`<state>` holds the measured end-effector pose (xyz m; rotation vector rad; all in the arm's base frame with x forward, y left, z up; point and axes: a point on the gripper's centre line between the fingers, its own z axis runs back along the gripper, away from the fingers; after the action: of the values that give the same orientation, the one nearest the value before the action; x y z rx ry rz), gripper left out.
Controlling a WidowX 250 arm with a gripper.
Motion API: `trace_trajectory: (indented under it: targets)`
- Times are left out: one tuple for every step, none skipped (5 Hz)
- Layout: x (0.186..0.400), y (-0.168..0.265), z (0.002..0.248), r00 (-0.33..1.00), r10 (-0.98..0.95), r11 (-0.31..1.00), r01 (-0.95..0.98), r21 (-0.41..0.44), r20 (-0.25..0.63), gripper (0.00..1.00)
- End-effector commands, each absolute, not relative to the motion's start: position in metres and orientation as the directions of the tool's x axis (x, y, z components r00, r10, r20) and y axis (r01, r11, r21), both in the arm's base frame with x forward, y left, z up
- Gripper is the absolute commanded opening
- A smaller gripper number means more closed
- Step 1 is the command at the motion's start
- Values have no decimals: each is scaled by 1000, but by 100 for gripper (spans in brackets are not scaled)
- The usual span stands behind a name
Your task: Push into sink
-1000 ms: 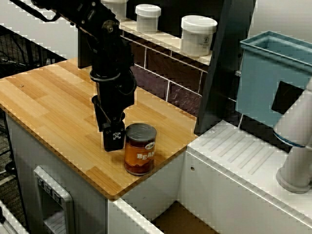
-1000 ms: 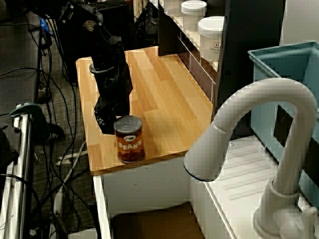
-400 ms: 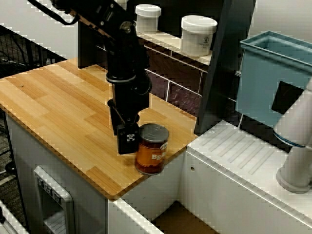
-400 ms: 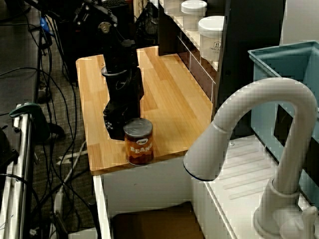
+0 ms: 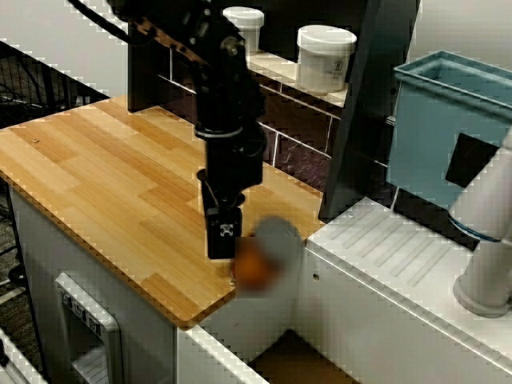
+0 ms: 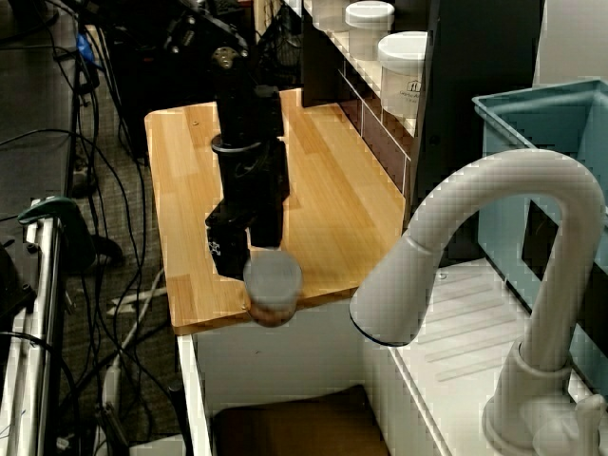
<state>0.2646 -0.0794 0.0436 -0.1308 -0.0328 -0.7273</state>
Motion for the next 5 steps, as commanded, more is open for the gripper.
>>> trace_trajectory:
  targets:
    - [280, -102, 53, 659, -746, 639, 749, -178, 95, 100]
    - [284, -118, 54, 665, -739, 646, 745, -166, 108, 100]
    - [282, -123, 51, 689, -717, 683, 725, -92, 101, 100]
    - [277, -126, 52, 741, -662, 745, 667, -9, 111, 100]
    - [277, -126, 52, 741, -662, 745, 667, -9, 111, 100]
